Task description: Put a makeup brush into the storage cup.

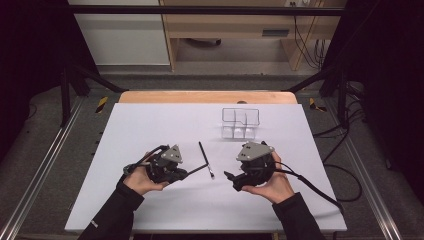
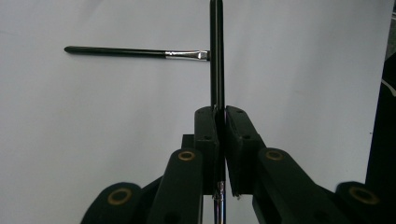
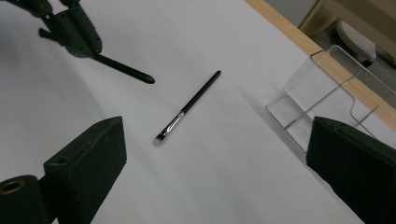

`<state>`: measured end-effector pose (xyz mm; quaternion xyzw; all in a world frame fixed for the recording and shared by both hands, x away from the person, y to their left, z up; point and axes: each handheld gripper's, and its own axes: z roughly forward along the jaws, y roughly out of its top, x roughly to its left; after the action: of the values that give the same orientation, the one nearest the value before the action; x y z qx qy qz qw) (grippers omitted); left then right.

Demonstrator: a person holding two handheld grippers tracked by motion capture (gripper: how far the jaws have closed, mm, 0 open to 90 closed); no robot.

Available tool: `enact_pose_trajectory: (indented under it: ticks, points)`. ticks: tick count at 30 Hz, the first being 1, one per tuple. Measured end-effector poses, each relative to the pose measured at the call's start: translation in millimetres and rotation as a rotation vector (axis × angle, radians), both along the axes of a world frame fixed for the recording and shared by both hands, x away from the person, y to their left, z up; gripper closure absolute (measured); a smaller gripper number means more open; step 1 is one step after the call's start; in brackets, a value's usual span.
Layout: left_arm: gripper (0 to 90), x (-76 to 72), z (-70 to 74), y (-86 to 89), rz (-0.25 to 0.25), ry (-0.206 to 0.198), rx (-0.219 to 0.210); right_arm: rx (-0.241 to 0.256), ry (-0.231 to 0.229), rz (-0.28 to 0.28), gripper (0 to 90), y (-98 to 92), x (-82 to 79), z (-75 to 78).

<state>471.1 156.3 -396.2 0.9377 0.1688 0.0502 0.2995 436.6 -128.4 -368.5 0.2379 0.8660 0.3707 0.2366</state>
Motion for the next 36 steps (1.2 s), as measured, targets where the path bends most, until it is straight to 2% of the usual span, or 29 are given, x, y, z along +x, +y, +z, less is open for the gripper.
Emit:
enact_pose_trajectory:
  ticks: [14,17,22,30,36]
  points:
    - [83.3,4.7,2.6,-8.3,-0.033,0.044,-0.005,-0.141,-0.023,0.107,7.4,25.5,-2.2,2.9]
    - [83.3,5.5,5.5,-10.4,-0.041,0.05,-0.009,-0.149,-0.026,0.127,7.8,29.0,-2.0,1.6]
    - [83.3,6.6,9.5,-15.1,-0.055,0.054,-0.001,-0.196,-0.045,0.168,7.8,34.5,-4.2,-0.2]
    - [83.3,6.4,14.6,-22.9,-0.079,0.065,0.011,-0.242,-0.071,0.236,8.6,42.6,-9.5,-1.2]
    - [83.3,5.4,15.1,-26.5,-0.094,0.075,0.027,-0.263,-0.075,0.256,10.3,47.2,-11.2,-2.8]
